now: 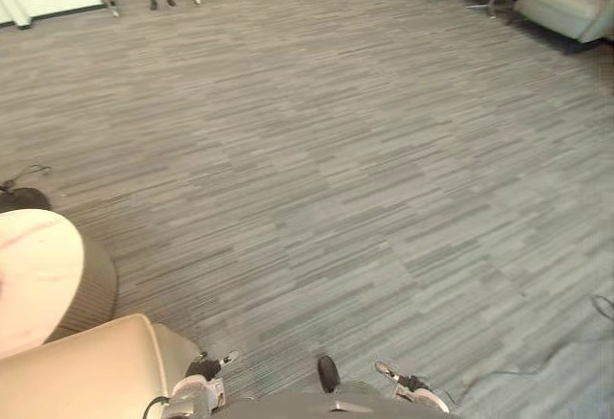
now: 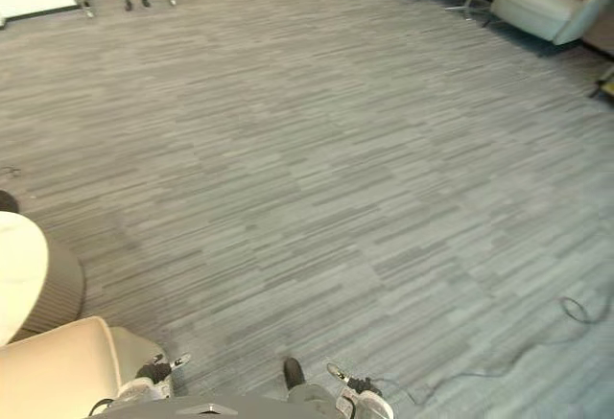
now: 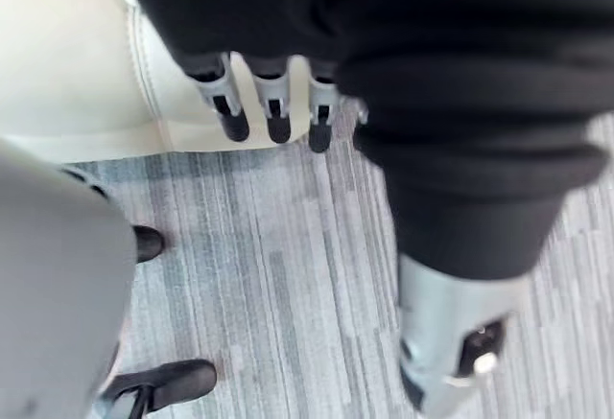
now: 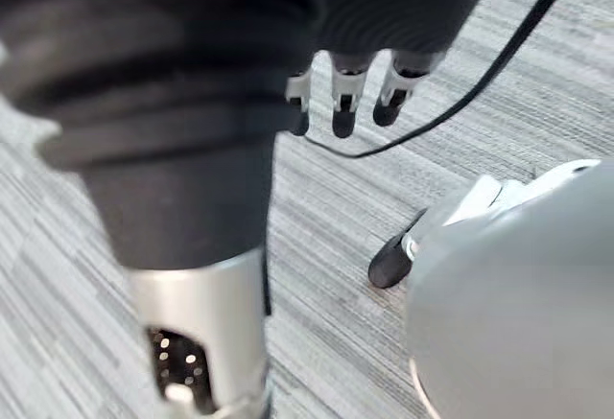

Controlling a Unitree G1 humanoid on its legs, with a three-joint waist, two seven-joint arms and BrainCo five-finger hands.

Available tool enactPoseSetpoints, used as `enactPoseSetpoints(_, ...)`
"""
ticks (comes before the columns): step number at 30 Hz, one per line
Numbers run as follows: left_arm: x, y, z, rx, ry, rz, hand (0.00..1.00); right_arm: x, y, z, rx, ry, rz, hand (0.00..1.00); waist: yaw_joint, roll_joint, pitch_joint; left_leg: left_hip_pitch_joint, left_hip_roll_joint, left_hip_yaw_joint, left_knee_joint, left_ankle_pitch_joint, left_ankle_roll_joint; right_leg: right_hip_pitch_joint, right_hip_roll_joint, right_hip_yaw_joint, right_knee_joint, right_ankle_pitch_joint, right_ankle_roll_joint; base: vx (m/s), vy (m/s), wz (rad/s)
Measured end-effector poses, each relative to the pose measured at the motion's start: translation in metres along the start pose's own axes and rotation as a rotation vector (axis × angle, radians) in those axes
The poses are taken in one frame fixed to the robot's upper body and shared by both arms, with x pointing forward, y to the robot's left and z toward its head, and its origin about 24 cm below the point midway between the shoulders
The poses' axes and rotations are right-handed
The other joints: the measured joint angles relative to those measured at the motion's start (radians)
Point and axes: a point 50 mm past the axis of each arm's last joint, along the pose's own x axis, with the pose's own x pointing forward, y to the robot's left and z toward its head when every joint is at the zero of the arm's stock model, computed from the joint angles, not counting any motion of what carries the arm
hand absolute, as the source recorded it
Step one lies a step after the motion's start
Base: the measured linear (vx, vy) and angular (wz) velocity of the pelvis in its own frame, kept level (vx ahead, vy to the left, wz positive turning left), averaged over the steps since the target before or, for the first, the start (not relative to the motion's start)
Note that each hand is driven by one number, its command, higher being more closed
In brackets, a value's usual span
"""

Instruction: Pick up cushions and gather them together orderly.

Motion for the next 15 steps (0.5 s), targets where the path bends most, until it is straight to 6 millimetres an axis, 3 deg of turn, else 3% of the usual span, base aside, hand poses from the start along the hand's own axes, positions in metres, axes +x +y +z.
enactPoseSetpoints(3, 0.0, -0.001, 0.002, 0.012, -0.008, -0.005, 0.0, 0.001, 0.008, 0.011, -0.02, -0.029, 0.023, 0.0, 0.003, 0.002, 0.008, -0.014, 0.007, 0.117, 0.002, -0.023, -0.003, -0.034, 0.016, 0.059, -0.041, 0.029, -0.015, -0.13, -0.01, -1.05)
enactPoseSetpoints(4, 0.0, -0.003, 0.002, 0.019, -0.01, -0.012, 0.0, 0.002, 0.009, 0.017, -0.038, -0.043, 0.026, 0.0, 0.009, 0.02, 0.011, -0.024, 0.027, 0.17, 0.006, -0.028, -0.002, -0.055, 0.016, -0.012, -0.03, 0.02, -0.041, -0.14, -0.044, -1.36)
enactPoseSetpoints(5, 0.0, -0.004, 0.003, 0.022, -0.012, -0.014, 0.0, 0.003, 0.01, 0.021, -0.046, -0.052, 0.028, 0.0, 0.013, 0.031, 0.018, -0.024, 0.039, 0.199, 0.007, -0.028, -0.002, -0.074, 0.015, -0.07, -0.007, 0.018, -0.044, -0.05, -0.082, -1.34)
enactPoseSetpoints(6, 0.0, -0.005, 0.003, 0.034, -0.013, -0.019, 0.0, 0.004, 0.011, 0.028, -0.066, -0.069, 0.032, 0.0, 0.014, 0.05, 0.031, -0.022, 0.064, 0.245, 0.02, -0.027, -0.006, -0.099, 0.014, -0.205, 0.043, 0.007, -0.044, 0.1, -0.098, -1.27)
enactPoseSetpoints(7, 0.0, -0.004, 0.002, 0.05, -0.013, -0.019, 0.0, 0.004, 0.011, 0.03, -0.086, -0.078, 0.033, 0.0, 0.016, 0.059, 0.044, -0.025, 0.084, 0.274, 0.047, -0.025, -0.009, -0.105, -0.011, -0.399, 0.095, -0.036, -0.08, 0.13, -0.122, -1.11)
enactPoseSetpoints(9, 0.0, -0.003, 0.006, 0.071, -0.029, -0.02, 0.0, 0.004, 0.008, 0.025, -0.102, -0.061, 0.026, 0.0, 0.022, 0.058, 0.049, -0.021, 0.09, 0.279, 0.065, -0.025, -0.009, -0.088, -0.058, -0.597, 0.125, -0.08, -0.102, 0.14, -0.187, -0.81)
enactPoseSetpoints(10, 0.0, -0.006, 0.007, 0.085, -0.034, -0.032, 0.0, 0.005, 0.002, 0.031, -0.105, -0.077, 0.011, 0.0, 0.011, 0.071, 0.06, -0.003, 0.102, 0.277, 0.063, -0.018, -0.023, -0.081, -0.088, -0.734, 0.161, -0.116, -0.117, 0.16, -0.229, -0.6)
enactPoseSetpoints(12, 0.0, -0.008, 0.006, 0.09, -0.033, -0.038, 0.0, 0.005, 0.003, 0.032, -0.11, -0.081, 0.013, 0.0, 0.001, 0.079, 0.069, 0.008, 0.105, 0.265, 0.061, -0.012, -0.038, -0.07, -0.073, -0.708, 0.175, -0.12, -0.113, 0.11, -0.142, -0.3)
enactPoseSetpoints(15, 0.0, -0.009, 0.008, 0.083, -0.04, -0.04, 0.0, 0.006, 0.002, 0.033, -0.124, -0.08, 0.013, 0.0, 0.016, 0.07, 0.079, 0.017, 0.127, 0.229, 0.077, 0.003, -0.055, -0.056, -0.042, -0.656, 0.169, -0.135, -0.119, 0.08, -0.173, -0.43)
